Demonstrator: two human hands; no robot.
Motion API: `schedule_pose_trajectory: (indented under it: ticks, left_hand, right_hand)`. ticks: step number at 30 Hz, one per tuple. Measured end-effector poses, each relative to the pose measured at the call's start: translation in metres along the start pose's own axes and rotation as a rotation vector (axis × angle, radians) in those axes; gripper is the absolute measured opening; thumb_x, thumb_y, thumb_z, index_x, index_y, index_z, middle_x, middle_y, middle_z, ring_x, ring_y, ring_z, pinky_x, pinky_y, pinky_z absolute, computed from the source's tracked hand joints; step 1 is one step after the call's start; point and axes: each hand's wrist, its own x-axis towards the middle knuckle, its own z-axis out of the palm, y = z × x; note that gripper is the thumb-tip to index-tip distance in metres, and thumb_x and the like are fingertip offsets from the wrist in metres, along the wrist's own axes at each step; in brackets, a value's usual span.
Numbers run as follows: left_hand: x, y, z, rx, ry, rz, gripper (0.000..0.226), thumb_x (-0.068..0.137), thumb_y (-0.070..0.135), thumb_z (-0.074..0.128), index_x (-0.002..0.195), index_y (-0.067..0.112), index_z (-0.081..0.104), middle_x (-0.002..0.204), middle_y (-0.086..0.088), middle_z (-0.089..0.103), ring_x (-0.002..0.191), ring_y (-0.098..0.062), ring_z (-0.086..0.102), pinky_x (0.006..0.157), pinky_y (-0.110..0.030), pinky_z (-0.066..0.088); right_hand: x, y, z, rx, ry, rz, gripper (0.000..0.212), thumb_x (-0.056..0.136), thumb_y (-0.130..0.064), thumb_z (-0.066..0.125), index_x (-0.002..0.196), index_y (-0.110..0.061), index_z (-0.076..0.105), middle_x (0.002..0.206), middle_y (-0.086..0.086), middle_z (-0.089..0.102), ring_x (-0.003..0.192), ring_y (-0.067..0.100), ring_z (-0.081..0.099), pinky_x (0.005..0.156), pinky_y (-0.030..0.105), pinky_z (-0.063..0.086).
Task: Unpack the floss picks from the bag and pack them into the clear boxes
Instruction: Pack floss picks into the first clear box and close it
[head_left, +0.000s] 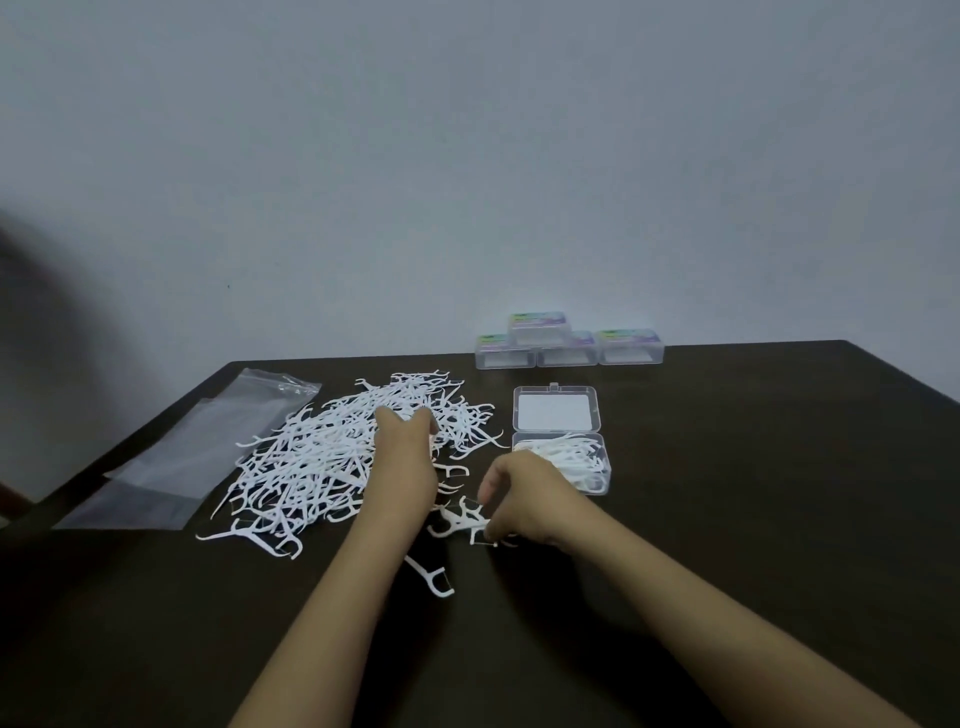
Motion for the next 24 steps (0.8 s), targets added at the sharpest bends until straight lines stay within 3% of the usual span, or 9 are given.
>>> schedule_pose_trajectory:
  ticks: [3,5,8,10,13,15,17,21,24]
  left_hand:
    - [0.009,-0.002,-0.005,-0.113,-0.001,0.006,0.039,0.08,-0.015,0.049,0.104,0.015,0.049,0.103,-0.003,0.029,0.067,-0.013,0.044,0.062,-0.031,0.046]
    - [0.016,0.001,-0.011,-0.201,-0.004,-0.005,0.033,0.081,-0.008,0.061,0.099,0.017,0.051,0.101,-0.005,0.037,0.063,-0.007,0.044,0.055,-0.023,0.043]
    - [0.028,0.009,-0.02,-0.364,-0.022,-0.016,0.03,0.076,-0.002,0.071,0.097,0.014,0.057,0.08,-0.001,0.047,0.059,-0.008,0.045,0.047,-0.016,0.038]
    - [0.032,0.015,-0.023,-0.481,-0.029,-0.014,0.028,0.075,0.0,0.072,0.097,0.013,0.06,0.077,0.0,0.048,0.06,-0.008,0.046,0.046,-0.011,0.04]
    - [0.035,0.023,-0.022,-0.623,-0.038,-0.001,0.035,0.076,0.0,0.071,0.108,0.012,0.062,0.084,-0.003,0.056,0.067,-0.007,0.051,0.054,-0.008,0.044]
    - [0.037,0.028,-0.018,-0.739,-0.05,-0.025,0.051,0.079,0.001,0.069,0.126,0.012,0.052,0.099,-0.009,0.062,0.08,-0.013,0.058,0.071,-0.02,0.047]
    - [0.04,0.034,-0.012,-0.866,-0.057,-0.076,0.061,0.081,-0.001,0.066,0.135,0.011,0.041,0.107,-0.013,0.064,0.088,-0.017,0.06,0.08,-0.028,0.045]
    - [0.042,0.046,0.004,-1.073,-0.082,-0.169,0.059,0.081,-0.005,0.064,0.133,0.007,0.039,0.096,-0.01,0.066,0.089,-0.019,0.061,0.074,-0.021,0.049]
    - [0.037,0.051,0.018,-1.243,-0.086,-0.185,0.052,0.081,-0.008,0.063,0.124,0.01,0.042,0.086,-0.005,0.064,0.083,-0.017,0.062,0.069,-0.018,0.049]
  right_hand:
    - [-0.001,0.001,-0.008,0.119,-0.024,0.05,0.031,0.066,0.001,0.077,0.069,-0.02,0.054,0.066,-0.004,0.053,0.056,0.008,0.051,0.058,0.022,0.047]
    - [-0.002,0.002,-0.021,0.232,-0.025,0.065,0.029,0.066,0.005,0.077,0.068,-0.017,0.057,0.062,0.001,0.056,0.052,0.01,0.053,0.055,0.021,0.05]
    - [-0.003,0.006,-0.047,0.313,-0.003,0.064,0.026,0.066,0.004,0.076,0.07,-0.017,0.062,0.053,-0.004,0.056,0.044,0.003,0.044,0.042,0.013,0.035]
    - [-0.003,0.011,-0.062,0.355,0.022,0.08,0.024,0.068,0.005,0.073,0.071,-0.016,0.064,0.048,-0.004,0.055,0.044,0.007,0.041,0.04,0.014,0.031]
    - [-0.001,0.02,-0.076,0.376,0.136,0.048,0.02,0.072,0.005,0.071,0.071,-0.014,0.066,0.069,0.006,0.062,0.064,0.018,0.054,0.053,0.02,0.042]
    - [0.002,0.025,-0.08,0.233,0.254,-0.006,0.018,0.075,0.003,0.069,0.074,-0.014,0.066,0.074,0.005,0.064,0.068,0.018,0.059,0.062,0.025,0.049]
    - [0.004,0.027,-0.082,0.046,0.278,-0.05,0.016,0.079,0.002,0.065,0.079,-0.014,0.066,0.073,0.004,0.063,0.063,0.013,0.057,0.059,0.018,0.048]
    - [0.008,0.029,-0.078,-0.087,0.224,-0.063,0.019,0.081,-0.011,0.069,0.1,-0.011,0.07,0.085,0.0,0.062,0.064,0.003,0.05,0.056,0.009,0.036]
    - [0.01,0.028,-0.073,0.035,0.295,-0.118,0.02,0.084,-0.023,0.065,0.099,-0.011,0.071,0.092,0.004,0.069,0.078,0.014,0.061,0.068,0.023,0.048]
